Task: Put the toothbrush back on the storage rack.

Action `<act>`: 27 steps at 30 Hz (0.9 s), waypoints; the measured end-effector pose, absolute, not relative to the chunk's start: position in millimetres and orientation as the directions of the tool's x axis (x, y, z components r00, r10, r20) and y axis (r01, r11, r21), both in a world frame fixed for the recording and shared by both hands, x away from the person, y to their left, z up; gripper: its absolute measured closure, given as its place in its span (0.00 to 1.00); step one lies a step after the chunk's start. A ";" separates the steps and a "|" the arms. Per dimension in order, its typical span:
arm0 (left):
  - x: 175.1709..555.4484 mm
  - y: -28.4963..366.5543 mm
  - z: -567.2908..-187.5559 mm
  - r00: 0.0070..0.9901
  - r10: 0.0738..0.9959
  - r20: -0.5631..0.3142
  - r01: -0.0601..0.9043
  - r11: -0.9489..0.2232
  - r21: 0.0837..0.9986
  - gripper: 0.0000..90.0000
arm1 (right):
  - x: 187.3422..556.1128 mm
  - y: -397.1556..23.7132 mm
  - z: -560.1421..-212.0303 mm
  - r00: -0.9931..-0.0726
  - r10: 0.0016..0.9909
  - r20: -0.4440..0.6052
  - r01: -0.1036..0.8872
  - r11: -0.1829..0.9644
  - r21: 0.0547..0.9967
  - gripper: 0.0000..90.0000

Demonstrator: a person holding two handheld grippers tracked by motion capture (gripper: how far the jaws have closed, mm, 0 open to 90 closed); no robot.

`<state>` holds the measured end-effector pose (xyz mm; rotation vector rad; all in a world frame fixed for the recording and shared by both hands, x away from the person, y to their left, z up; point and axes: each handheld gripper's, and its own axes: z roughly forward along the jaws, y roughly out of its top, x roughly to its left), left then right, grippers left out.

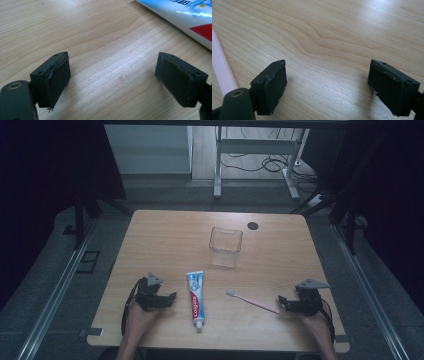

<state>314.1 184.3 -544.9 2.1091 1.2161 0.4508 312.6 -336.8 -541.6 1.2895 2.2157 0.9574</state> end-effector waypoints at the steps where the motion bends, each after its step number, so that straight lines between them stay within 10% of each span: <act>1: 314.1 184.2 -544.9 0.509 0.860 -0.026 0.635 -0.355 0.686 0.14 | 312.5 -336.7 -541.6 -0.494 0.870 -0.004 0.594 0.340 0.729 0.16; 19: 314.3 184.3 -544.9 0.509 0.861 -0.028 0.635 -0.354 0.687 0.14 | 310.8 -336.4 -541.4 -0.490 0.872 0.000 0.599 0.337 0.727 0.16; 27: 314.3 184.2 -544.9 0.509 0.861 -0.028 0.635 -0.353 0.687 0.14 | 309.5 -338.8 -536.2 -0.474 0.880 0.007 0.614 0.325 0.719 0.39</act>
